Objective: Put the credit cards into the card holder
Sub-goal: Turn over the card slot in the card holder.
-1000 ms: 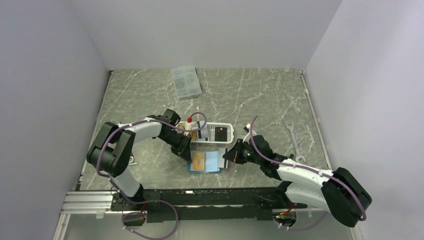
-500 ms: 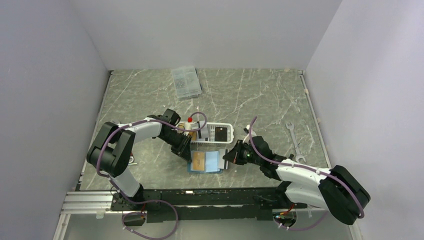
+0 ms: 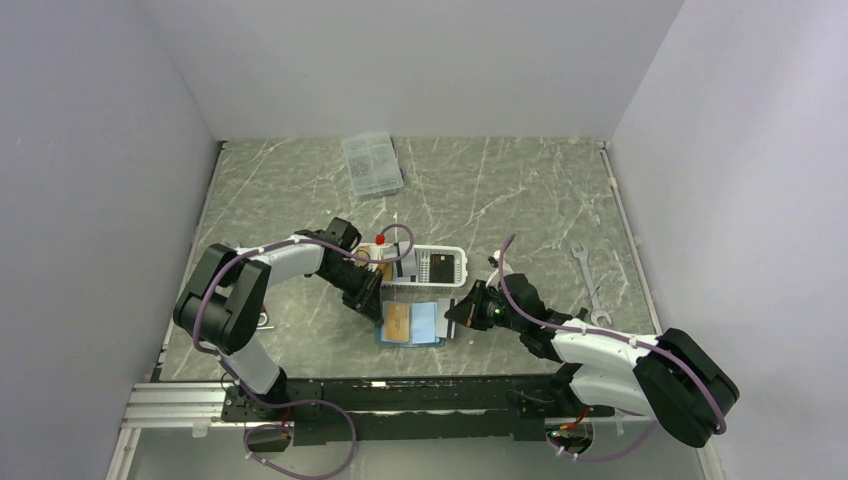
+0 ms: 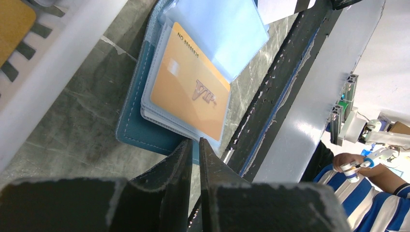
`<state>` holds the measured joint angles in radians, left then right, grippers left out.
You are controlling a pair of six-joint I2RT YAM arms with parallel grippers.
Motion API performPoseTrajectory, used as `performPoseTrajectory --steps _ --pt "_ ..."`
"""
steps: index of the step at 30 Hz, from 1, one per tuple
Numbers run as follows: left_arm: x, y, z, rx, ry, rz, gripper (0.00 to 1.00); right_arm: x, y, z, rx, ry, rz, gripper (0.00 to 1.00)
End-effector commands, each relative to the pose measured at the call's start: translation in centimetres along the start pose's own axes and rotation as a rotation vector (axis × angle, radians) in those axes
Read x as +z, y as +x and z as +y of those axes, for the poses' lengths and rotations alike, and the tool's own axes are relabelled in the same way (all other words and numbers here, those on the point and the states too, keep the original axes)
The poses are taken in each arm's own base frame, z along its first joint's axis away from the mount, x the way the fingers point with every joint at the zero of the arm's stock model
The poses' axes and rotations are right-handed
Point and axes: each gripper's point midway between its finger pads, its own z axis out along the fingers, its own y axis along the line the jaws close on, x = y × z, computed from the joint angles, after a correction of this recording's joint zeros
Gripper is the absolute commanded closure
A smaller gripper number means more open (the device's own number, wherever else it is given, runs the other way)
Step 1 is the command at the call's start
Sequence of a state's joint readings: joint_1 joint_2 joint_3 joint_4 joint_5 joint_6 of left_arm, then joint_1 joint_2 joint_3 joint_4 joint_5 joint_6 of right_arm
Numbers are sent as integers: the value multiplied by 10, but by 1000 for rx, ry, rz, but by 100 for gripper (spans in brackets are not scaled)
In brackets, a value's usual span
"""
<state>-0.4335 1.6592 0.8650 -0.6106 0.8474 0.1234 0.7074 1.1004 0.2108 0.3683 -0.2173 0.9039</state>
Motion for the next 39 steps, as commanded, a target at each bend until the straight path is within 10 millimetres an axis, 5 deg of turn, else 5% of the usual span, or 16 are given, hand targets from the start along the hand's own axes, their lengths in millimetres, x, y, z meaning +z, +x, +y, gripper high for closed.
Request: performPoseTrajectory --steps 1,29,39 --pt "-6 -14 -10 75 17 -35 84 0 -10 16 1 -68 -32 100" --pt "-8 -16 -11 89 17 -37 82 10 -21 71 -16 -279 13 100" --pt "-12 -18 -12 86 34 -46 76 27 -14 70 -6 -296 72 100"
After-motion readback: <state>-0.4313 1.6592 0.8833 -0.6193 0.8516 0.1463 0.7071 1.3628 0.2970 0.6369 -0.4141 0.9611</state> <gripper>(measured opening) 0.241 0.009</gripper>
